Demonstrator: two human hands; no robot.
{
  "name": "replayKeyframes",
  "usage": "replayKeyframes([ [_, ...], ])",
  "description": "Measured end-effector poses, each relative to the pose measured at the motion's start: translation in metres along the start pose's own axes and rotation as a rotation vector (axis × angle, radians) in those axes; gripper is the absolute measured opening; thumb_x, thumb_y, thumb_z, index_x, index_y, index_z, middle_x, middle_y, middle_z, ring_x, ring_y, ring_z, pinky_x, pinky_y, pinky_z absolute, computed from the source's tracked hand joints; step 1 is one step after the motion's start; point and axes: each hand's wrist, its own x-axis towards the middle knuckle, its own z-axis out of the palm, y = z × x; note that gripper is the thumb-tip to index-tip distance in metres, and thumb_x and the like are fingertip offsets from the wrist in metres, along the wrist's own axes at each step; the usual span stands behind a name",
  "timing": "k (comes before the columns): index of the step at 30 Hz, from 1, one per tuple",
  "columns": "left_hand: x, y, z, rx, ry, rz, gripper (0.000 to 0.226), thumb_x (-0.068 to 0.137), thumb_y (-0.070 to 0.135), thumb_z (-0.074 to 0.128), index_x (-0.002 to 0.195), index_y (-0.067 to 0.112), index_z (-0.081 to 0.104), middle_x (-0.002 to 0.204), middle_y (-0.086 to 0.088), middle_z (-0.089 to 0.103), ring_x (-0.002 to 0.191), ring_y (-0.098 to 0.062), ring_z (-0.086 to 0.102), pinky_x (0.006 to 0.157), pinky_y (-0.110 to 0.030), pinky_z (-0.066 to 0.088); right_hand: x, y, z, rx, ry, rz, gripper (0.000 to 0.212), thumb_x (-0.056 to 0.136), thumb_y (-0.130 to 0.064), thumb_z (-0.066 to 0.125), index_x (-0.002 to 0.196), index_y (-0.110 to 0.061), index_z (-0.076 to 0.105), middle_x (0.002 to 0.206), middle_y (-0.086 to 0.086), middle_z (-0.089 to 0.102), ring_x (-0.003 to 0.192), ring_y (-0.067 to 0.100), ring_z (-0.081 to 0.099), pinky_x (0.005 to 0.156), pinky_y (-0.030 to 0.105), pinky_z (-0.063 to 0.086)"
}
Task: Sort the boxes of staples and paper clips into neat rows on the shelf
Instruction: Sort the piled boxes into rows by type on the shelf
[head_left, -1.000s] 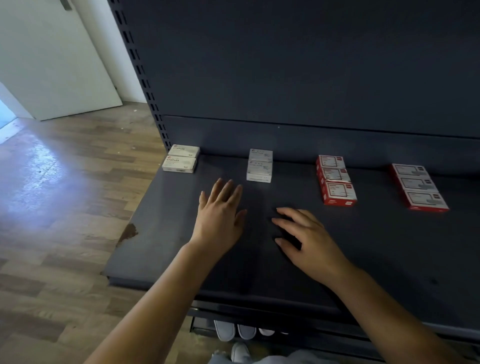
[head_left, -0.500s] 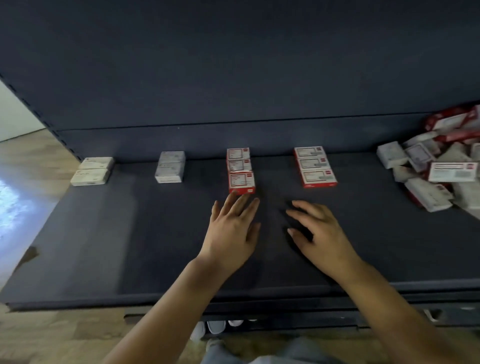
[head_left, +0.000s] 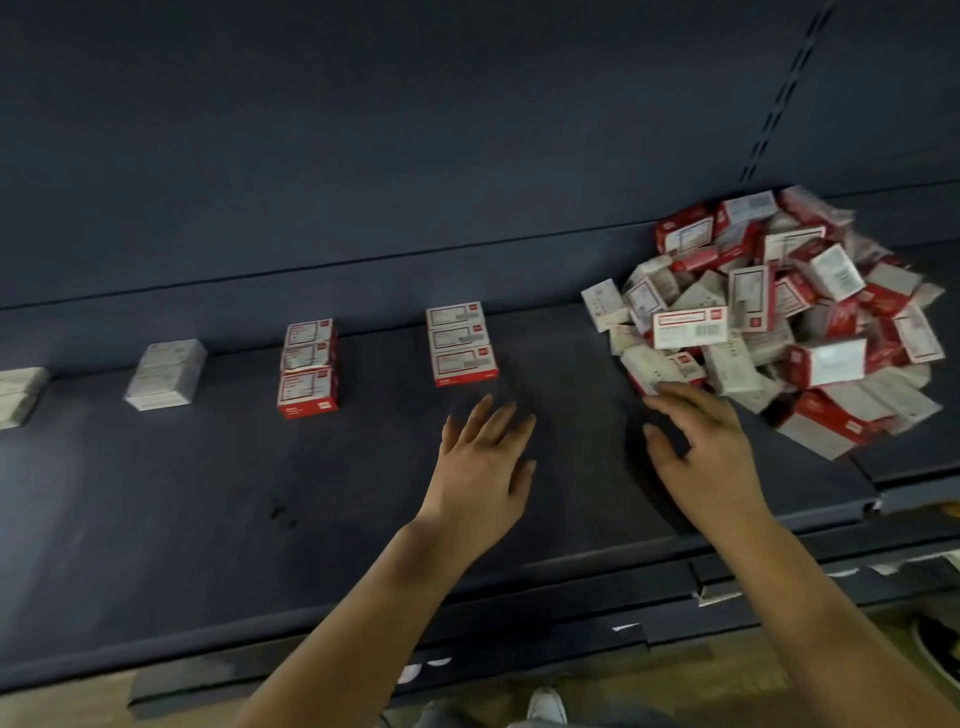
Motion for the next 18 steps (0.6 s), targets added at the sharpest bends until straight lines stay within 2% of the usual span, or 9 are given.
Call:
replayKeyframes([
  [2,0.008,0.011,0.008,0.0,-0.03,-0.011,0.046,0.095,0.023,0.045,0.139,0.013,0.041,0.148,-0.004,0.036,0.142,-0.026,0.018,0.112,-0.051,0.012,0.005,0.011,-0.006,-0.012,0.031,0.013,0.029,0.077,-0.015,0.056,0.096,0.002,0.069,0.104,0.019,0.065,0.099,0.029,0.054,0.087,0.039,0.045],
  [5,0.016,0.025,0.014,-0.012,-0.008,0.009,0.046,0.093,0.024,0.045,0.137,0.012,0.045,0.145,-0.006,0.039,0.141,-0.028,0.021,0.112,-0.051,0.013,0.012,0.021,-0.008,-0.032,0.03,0.05,0.028,0.075,-0.01,0.068,0.1,0.003,0.067,0.106,0.02,0.064,0.098,0.041,0.057,0.087,0.04,0.043],
  [9,0.019,0.034,0.014,-0.015,-0.028,-0.007,0.046,0.095,0.023,0.046,0.139,0.014,0.041,0.147,-0.003,0.036,0.142,-0.023,0.016,0.113,-0.05,0.012,0.018,0.024,-0.004,-0.068,-0.072,0.167,0.051,0.072,-0.026,0.078,0.111,0.002,0.061,0.111,0.021,0.059,0.104,0.041,0.052,0.087,0.044,0.044],
  [11,0.02,0.034,0.012,-0.007,-0.042,-0.028,0.047,0.096,0.023,0.047,0.141,0.016,0.038,0.149,-0.001,0.033,0.143,-0.02,0.013,0.114,-0.047,0.01,0.02,0.024,0.0,-0.085,-0.099,0.192,0.054,0.072,-0.027,0.078,0.114,0.001,0.06,0.112,0.022,0.057,0.104,0.041,0.048,0.086,0.044,0.043],
  [15,0.017,0.032,0.011,0.016,-0.044,-0.046,0.048,0.096,0.024,0.047,0.142,0.017,0.036,0.15,0.0,0.031,0.143,-0.019,0.011,0.116,-0.046,0.009,0.021,0.029,0.004,-0.059,-0.106,0.2,0.046,0.076,-0.014,0.074,0.116,0.002,0.059,0.111,0.023,0.056,0.104,0.042,0.048,0.086,0.042,0.043],
  [18,0.013,0.028,0.011,0.015,-0.04,-0.057,0.048,0.096,0.024,0.047,0.142,0.017,0.037,0.149,0.0,0.033,0.143,-0.02,0.013,0.116,-0.044,0.008,0.017,0.029,0.004,0.017,-0.067,0.195,0.044,0.074,-0.004,0.072,0.115,0.002,0.06,0.109,0.023,0.055,0.103,0.04,0.053,0.084,0.033,0.041],
])
